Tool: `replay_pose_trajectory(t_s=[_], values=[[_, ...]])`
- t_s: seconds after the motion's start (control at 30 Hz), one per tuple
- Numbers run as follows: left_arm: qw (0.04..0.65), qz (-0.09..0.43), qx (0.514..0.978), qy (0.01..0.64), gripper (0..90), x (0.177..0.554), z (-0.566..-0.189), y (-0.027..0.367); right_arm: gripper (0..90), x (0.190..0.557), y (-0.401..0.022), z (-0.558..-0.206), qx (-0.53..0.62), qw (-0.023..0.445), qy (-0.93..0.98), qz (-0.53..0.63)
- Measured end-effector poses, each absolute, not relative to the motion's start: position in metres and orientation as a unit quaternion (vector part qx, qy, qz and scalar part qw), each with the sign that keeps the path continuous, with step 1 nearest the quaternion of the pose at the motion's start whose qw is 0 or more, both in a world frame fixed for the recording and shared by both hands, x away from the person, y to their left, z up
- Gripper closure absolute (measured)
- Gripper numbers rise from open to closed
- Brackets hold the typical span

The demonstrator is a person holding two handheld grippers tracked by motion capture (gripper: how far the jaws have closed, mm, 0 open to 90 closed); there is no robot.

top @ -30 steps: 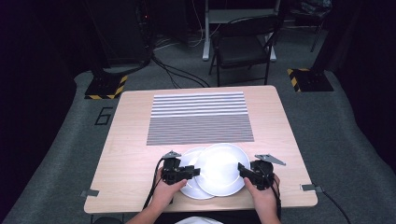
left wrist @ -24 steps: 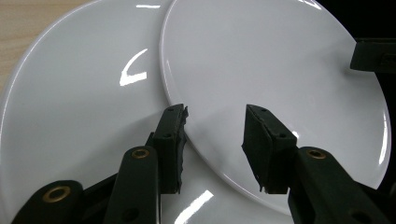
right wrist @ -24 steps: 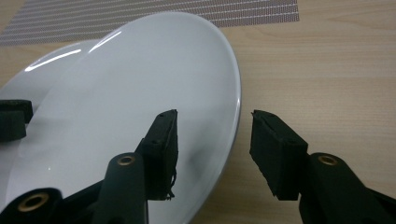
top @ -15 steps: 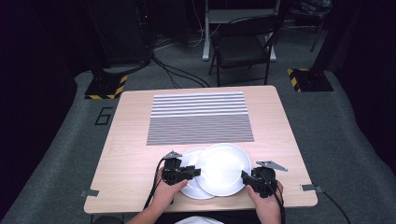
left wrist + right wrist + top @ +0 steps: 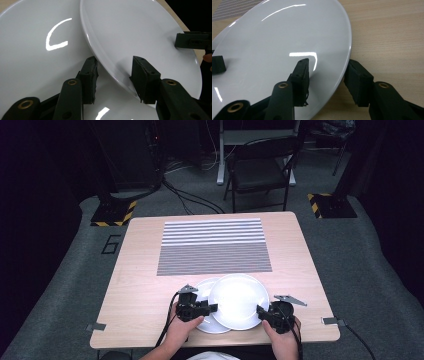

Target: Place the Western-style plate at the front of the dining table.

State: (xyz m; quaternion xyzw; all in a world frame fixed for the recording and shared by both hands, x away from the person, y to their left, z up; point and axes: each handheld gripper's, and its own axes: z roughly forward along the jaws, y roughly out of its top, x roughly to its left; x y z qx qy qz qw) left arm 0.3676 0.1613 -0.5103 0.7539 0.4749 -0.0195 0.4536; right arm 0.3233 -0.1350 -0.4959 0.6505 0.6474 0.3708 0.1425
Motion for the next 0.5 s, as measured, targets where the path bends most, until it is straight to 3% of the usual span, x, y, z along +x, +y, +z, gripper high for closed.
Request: replay_pose_trajectory(t_s=[0.5], values=[[0.455, -0.015, 0.753, 0.476, 53.6, 0.3684, -0.5115, 0.1579, 47.3, 0.328, -0.1313, -0.5012, 0.652, 0.135, 0.641, 0.382]])
